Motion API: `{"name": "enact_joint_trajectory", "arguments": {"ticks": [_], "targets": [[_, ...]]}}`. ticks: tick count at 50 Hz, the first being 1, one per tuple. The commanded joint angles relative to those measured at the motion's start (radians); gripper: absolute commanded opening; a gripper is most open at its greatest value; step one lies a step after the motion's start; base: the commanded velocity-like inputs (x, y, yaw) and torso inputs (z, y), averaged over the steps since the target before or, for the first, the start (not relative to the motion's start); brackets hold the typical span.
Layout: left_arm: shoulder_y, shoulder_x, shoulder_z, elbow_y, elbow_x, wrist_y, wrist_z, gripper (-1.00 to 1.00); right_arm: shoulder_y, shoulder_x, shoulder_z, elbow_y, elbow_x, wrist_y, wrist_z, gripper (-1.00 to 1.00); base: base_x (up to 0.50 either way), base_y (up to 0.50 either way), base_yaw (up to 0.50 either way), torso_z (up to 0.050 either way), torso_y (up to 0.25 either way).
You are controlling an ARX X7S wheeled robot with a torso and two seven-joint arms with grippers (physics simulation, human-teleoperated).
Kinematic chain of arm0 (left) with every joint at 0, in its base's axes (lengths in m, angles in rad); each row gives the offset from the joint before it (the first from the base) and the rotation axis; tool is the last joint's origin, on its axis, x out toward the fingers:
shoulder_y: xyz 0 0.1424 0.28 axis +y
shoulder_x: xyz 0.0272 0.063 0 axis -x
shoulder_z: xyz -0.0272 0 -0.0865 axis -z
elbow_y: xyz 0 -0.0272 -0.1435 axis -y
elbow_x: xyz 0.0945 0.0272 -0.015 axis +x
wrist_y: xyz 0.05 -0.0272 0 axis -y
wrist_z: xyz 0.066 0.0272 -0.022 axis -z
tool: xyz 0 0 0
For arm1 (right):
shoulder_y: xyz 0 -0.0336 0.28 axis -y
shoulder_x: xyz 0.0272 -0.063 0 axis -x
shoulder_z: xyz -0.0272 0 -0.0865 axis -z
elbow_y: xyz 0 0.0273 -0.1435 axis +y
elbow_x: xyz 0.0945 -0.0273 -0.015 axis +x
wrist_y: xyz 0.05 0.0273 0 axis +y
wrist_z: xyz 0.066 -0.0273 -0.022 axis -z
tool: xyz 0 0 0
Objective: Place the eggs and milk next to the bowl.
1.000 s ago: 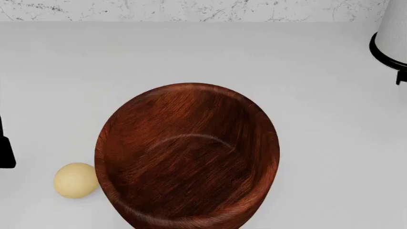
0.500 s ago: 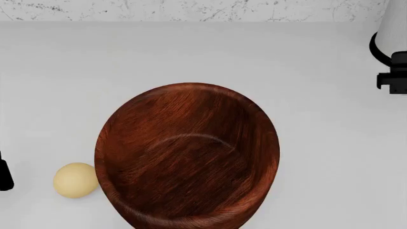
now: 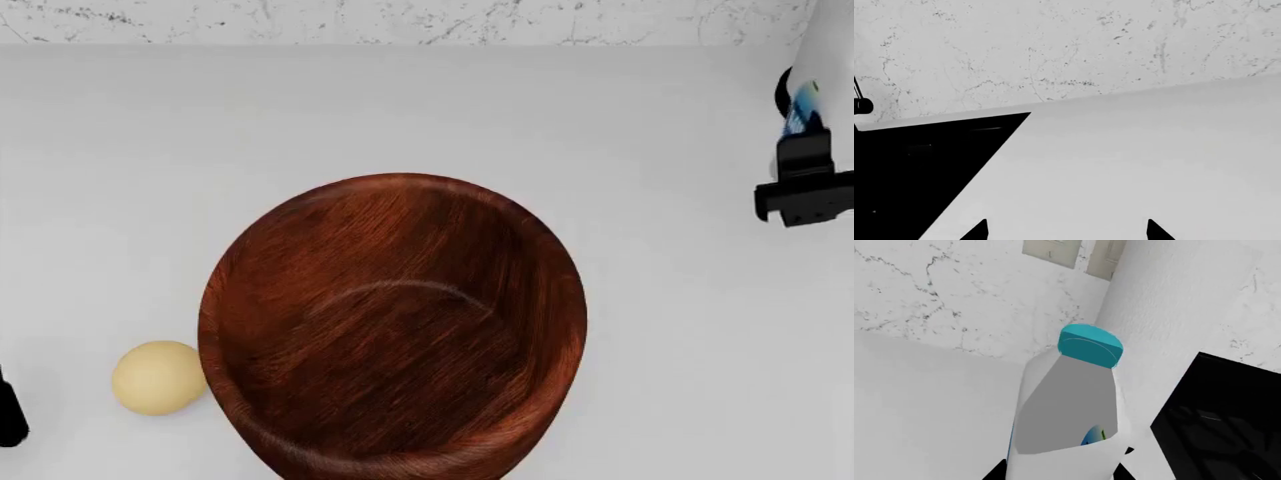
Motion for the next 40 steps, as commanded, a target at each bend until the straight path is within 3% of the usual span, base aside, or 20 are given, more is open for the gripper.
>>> {"name": "enact_joint_trajectory", "arguments": {"ticks": [1,2,3,15,40], "targets": [[-0.124,-0.033,0.045,-0.063,-0.031,-0.132,0.023,1.0,-0.032,0.041,-0.002,-0.13,0.004,0.026,-0.081,-1.0,0.0,0.0,0.0,0.0,0.0],[-0.274,-0.03,0.051,-0.06,-0.051,-0.275,0.021,1.0,-0.035,0.043,-0.001,-0.136,0.009,0.026,-0.087,-1.0,0.0,0.0,0.0,0.0,0.0],[-0.371,-0.03,0.054,-0.06,-0.054,-0.29,0.02,1.0,-0.044,0.051,-0.008,-0.16,0.017,0.035,-0.11,-1.0,0.0,0.0,0.0,0.0,0.0],[-0.37,-0.029,0.053,-0.062,-0.052,-0.281,0.019,1.0,-0.117,0.087,0.001,-0.284,0.105,0.07,-0.224,-1.0,0.0,0.0,0.0,0.0,0.002],[-0.369,-0.029,0.054,-0.062,-0.049,-0.276,0.017,1.0,-0.211,0.152,0.049,-0.477,0.229,0.161,-0.314,-1.0,0.0,0.0,0.0,0.0,0.001]]}}
